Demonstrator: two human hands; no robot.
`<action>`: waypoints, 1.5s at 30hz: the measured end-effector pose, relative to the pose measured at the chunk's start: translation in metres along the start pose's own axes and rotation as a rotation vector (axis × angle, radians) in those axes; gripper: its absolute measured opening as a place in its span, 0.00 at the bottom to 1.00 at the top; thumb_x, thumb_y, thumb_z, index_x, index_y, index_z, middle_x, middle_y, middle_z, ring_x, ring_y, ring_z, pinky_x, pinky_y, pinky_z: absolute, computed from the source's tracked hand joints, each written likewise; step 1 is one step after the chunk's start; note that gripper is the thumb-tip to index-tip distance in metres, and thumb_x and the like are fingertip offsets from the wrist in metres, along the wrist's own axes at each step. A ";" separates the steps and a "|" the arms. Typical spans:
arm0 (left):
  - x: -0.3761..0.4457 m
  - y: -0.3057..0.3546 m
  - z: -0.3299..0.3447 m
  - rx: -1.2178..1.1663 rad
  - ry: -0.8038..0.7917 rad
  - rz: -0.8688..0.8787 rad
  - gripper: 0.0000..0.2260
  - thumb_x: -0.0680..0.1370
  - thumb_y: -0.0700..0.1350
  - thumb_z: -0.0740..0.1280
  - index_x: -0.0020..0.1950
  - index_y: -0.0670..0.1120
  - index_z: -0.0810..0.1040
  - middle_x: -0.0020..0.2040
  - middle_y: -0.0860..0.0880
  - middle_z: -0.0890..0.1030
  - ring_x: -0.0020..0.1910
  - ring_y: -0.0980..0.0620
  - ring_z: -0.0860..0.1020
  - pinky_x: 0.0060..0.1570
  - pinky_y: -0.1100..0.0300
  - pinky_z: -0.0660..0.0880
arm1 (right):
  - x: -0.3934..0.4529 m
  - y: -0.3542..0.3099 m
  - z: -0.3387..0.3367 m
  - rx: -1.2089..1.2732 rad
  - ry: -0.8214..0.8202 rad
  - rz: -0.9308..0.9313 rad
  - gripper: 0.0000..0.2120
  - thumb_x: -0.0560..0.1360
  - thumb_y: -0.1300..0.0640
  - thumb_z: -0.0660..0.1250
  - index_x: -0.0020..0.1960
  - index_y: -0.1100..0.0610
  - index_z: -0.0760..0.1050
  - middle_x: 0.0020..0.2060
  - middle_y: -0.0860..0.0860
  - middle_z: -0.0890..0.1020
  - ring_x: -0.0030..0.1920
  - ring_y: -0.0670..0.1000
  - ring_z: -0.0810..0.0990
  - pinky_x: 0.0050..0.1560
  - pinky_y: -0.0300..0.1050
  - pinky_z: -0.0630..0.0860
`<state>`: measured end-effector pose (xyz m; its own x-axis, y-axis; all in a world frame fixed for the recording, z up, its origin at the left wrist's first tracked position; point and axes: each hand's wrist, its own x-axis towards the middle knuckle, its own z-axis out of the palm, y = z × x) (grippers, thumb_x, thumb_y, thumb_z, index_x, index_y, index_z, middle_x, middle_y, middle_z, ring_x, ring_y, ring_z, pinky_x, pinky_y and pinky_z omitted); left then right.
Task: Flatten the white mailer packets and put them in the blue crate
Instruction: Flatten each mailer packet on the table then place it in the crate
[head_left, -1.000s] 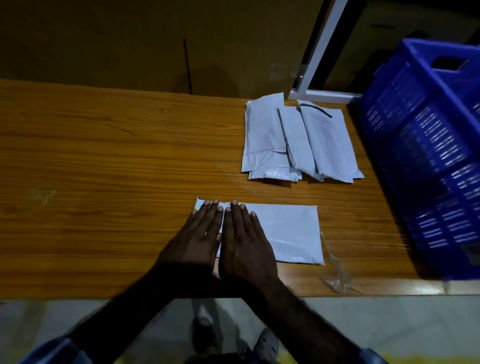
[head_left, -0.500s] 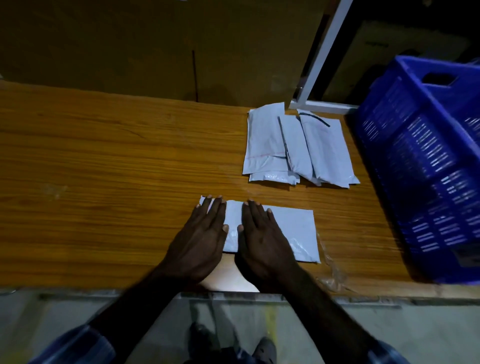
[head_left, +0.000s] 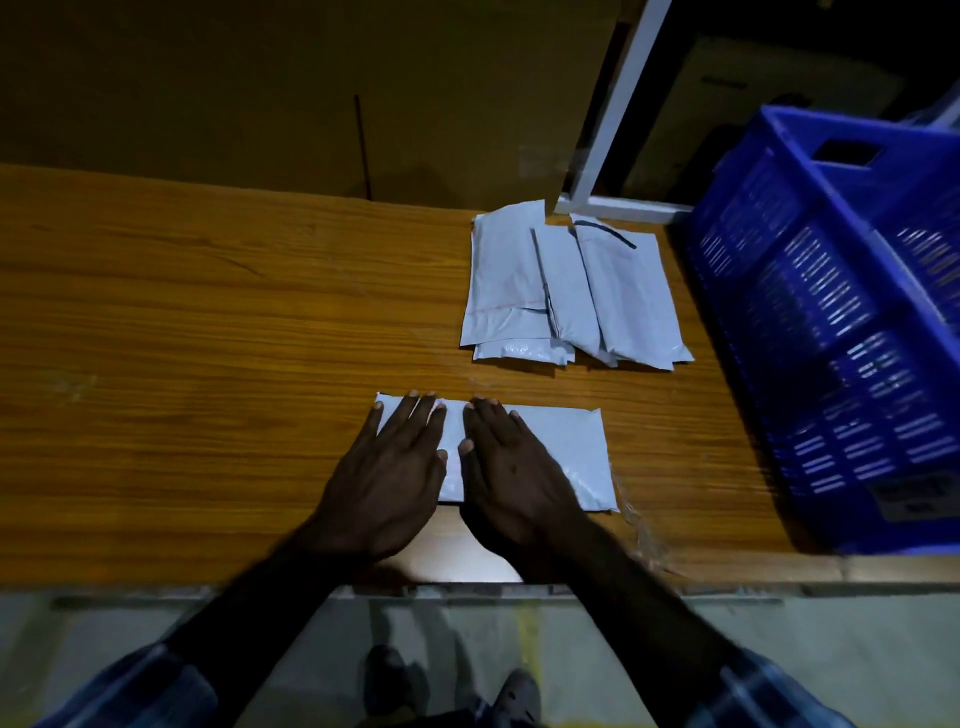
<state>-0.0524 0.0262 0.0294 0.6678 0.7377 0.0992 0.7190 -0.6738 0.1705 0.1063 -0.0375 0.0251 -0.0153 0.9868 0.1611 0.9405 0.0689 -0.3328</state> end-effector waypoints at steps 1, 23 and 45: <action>0.004 0.003 -0.004 0.005 0.000 -0.002 0.26 0.81 0.50 0.48 0.74 0.40 0.68 0.74 0.43 0.69 0.75 0.46 0.65 0.73 0.44 0.60 | 0.000 0.004 -0.004 -0.031 0.031 0.005 0.23 0.84 0.55 0.49 0.73 0.68 0.66 0.73 0.64 0.67 0.75 0.62 0.64 0.74 0.59 0.62; 0.015 0.020 0.009 0.033 -0.105 -0.026 0.30 0.82 0.58 0.38 0.76 0.47 0.66 0.76 0.48 0.65 0.77 0.47 0.60 0.73 0.43 0.55 | -0.016 0.030 -0.001 -0.153 0.015 0.116 0.26 0.85 0.49 0.47 0.78 0.61 0.59 0.78 0.56 0.59 0.79 0.52 0.55 0.78 0.55 0.52; 0.031 0.044 0.017 0.124 -0.093 0.027 0.24 0.82 0.50 0.48 0.75 0.43 0.67 0.76 0.45 0.65 0.77 0.44 0.59 0.72 0.39 0.57 | -0.020 0.036 0.000 -0.133 0.081 0.092 0.23 0.84 0.54 0.51 0.75 0.65 0.64 0.76 0.60 0.64 0.77 0.56 0.61 0.76 0.54 0.58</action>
<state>0.0030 0.0192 0.0235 0.6983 0.7157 0.0103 0.7147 -0.6979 0.0465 0.1402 -0.0547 0.0099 0.0953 0.9726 0.2122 0.9732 -0.0462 -0.2250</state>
